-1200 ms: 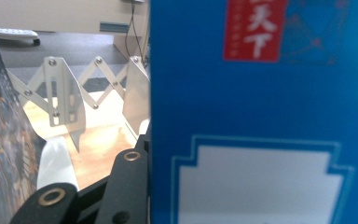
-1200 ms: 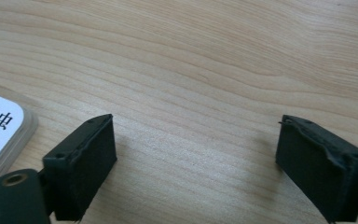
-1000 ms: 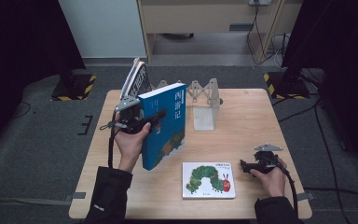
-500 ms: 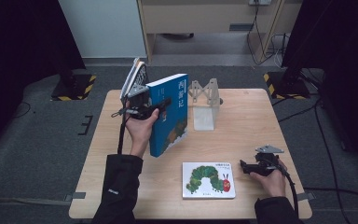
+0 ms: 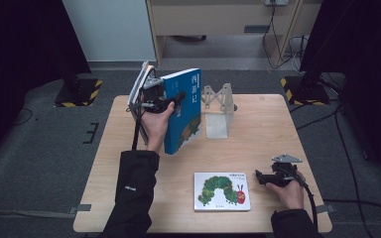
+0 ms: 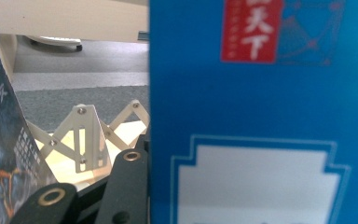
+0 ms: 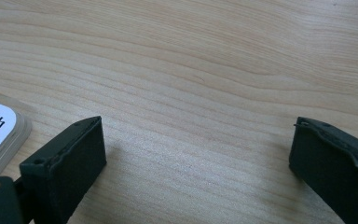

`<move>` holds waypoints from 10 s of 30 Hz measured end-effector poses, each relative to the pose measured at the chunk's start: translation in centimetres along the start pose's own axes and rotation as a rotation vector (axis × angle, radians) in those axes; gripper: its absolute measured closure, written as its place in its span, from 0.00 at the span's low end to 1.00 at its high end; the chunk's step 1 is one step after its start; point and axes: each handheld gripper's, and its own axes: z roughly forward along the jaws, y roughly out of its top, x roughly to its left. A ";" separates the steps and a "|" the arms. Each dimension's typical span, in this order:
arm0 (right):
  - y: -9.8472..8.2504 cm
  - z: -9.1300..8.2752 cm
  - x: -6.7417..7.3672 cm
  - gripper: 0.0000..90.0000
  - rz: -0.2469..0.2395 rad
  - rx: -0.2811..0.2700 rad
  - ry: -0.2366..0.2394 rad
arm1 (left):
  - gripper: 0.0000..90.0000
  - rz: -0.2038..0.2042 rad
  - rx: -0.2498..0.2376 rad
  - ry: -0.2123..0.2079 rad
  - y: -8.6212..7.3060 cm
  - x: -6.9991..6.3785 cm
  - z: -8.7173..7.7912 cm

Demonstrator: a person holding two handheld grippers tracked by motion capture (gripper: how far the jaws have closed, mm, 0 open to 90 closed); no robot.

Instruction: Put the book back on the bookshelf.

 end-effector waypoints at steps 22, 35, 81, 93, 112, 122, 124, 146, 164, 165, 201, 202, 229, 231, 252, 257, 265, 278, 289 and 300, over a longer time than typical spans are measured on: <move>0.0 0.0 0.0 0.04 0.000 0.000 0.000 | 0.68 0.002 0.018 0.116 -0.5 1.2 5.5; 0.0 0.0 0.0 0.04 0.000 0.001 0.000 | 0.68 -0.009 0.010 0.135 -2.5 1.3 6.3; 0.0 0.1 0.1 0.03 0.002 0.001 -0.008 | 0.63 0.128 0.005 0.107 -8.7 -1.2 -0.9; 0.1 0.1 0.1 0.03 0.001 0.002 -0.010 | 0.64 0.101 -0.002 0.099 -8.7 -1.3 -1.0; 0.1 0.1 0.2 0.03 0.005 0.002 -0.012 | 0.65 0.100 -0.018 0.128 -8.4 -2.8 1.3; 0.1 0.1 0.2 0.03 0.008 0.003 -0.013 | 0.67 0.065 -0.016 0.197 -8.1 -1.7 0.4; 0.1 0.1 0.2 0.03 0.009 0.004 -0.014 | 0.67 0.066 -0.020 0.196 -8.1 -1.7 0.5; 0.1 0.2 0.2 0.02 0.006 0.004 -0.011 | 0.63 0.088 -0.084 0.148 -9.2 -1.8 1.1; 0.1 0.2 0.2 0.02 0.007 0.008 -0.010 | 0.66 0.069 -0.061 0.161 -9.4 -2.1 1.4; 0.1 0.2 0.2 0.02 0.007 0.008 -0.010 | 0.66 0.064 -0.060 0.161 -9.4 -2.1 1.5; 0.1 0.2 0.3 0.01 0.010 0.008 -0.014 | 0.65 0.104 -0.074 0.153 -10.0 -2.6 0.8; 0.1 0.2 0.3 0.01 0.010 0.009 -0.014 | 0.64 0.105 -0.079 0.145 -10.1 -2.6 0.8; 0.2 0.3 0.4 0.01 0.015 0.009 -0.017 | 0.66 0.125 -0.077 0.185 -10.7 -3.2 1.9; 0.2 0.3 0.4 0.01 0.015 0.009 -0.017 | 0.66 0.119 -0.078 0.185 -10.7 -3.2 2.0; 0.2 0.3 0.4 0.01 0.013 0.010 -0.016 | 0.61 0.075 -0.080 0.099 -11.3 -2.2 1.8; 0.2 0.3 0.3 0.01 0.009 0.012 -0.015 | 0.63 0.084 -0.053 0.129 -10.6 -2.5 2.3; 0.2 0.3 0.3 0.01 0.010 0.012 -0.015 | 0.62 0.086 -0.040 0.133 -9.9 -2.6 3.6; 0.2 0.3 0.4 0.01 0.009 0.011 -0.016 | 0.59 0.066 -0.060 0.073 -11.7 -2.1 2.4; 0.2 0.3 0.4 0.01 0.009 0.012 -0.016 | 0.61 0.087 0.002 0.107 -10.5 -3.2 3.6; 0.2 0.3 0.4 0.00 0.009 0.011 -0.016 | 0.56 0.107 -0.048 0.019 -11.3 -2.6 3.9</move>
